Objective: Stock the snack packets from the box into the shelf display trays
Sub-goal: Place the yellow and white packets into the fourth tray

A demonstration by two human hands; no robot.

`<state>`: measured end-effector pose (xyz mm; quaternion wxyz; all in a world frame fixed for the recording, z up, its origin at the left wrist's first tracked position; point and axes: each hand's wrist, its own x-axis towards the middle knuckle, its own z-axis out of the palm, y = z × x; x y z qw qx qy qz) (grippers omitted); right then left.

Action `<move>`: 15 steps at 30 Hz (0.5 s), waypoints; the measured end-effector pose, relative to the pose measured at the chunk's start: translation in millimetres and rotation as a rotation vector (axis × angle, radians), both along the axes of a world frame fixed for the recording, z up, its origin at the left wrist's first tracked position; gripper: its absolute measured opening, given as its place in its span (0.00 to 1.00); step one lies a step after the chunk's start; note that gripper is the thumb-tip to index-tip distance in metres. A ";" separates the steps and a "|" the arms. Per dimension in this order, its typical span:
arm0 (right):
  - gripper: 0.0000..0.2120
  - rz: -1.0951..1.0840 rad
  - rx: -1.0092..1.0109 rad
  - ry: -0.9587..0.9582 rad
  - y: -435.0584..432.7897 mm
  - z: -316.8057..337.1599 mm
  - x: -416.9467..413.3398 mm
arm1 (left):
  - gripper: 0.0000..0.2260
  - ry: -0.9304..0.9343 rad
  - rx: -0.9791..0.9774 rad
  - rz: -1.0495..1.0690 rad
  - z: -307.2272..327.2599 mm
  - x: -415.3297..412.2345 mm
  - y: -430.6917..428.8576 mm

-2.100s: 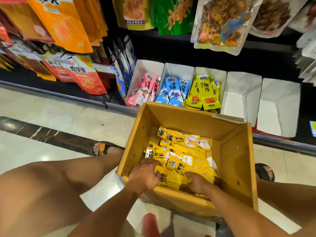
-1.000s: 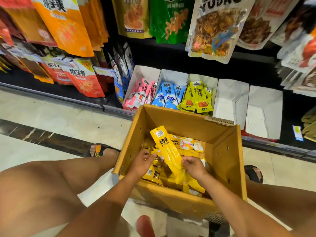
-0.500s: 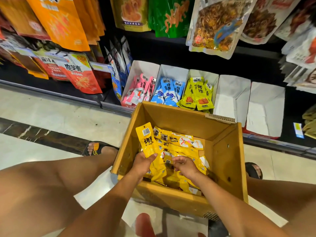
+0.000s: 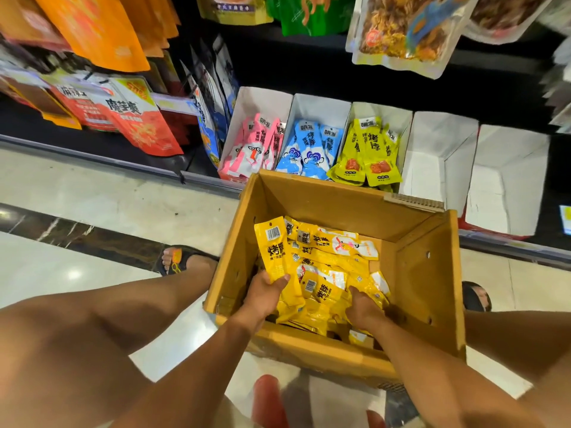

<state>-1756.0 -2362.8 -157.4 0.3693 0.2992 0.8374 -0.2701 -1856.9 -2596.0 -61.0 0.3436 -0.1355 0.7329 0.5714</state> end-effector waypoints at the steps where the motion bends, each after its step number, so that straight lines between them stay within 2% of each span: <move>1: 0.29 0.020 0.033 0.013 -0.3 -2.7 0.6 | 0.08 0.000 -0.003 0.000 -0.5 0.0 0.0; 4: 0.15 0.013 0.078 0.040 3.1 -8.7 1.8 | 0.08 0.000 -0.032 -0.001 -1.0 -1.4 1.2; 6: 0.10 -0.007 0.062 0.054 6.5 -10.2 3.6 | 0.08 -0.006 -0.043 0.006 -1.5 -1.7 1.9; 9: 0.08 -0.068 0.027 0.115 12.9 -10.9 2.8 | 0.08 -0.011 -0.052 0.010 -1.1 -2.4 3.8; 13: 0.02 -0.296 -0.071 0.207 20.4 -1.1 -6.7 | 0.07 -0.005 -0.069 0.034 5.3 -3.6 7.6; 15: 0.09 -0.400 -0.134 0.259 24.2 12.5 -15.1 | 0.08 0.005 -0.070 0.041 10.2 -4.1 9.4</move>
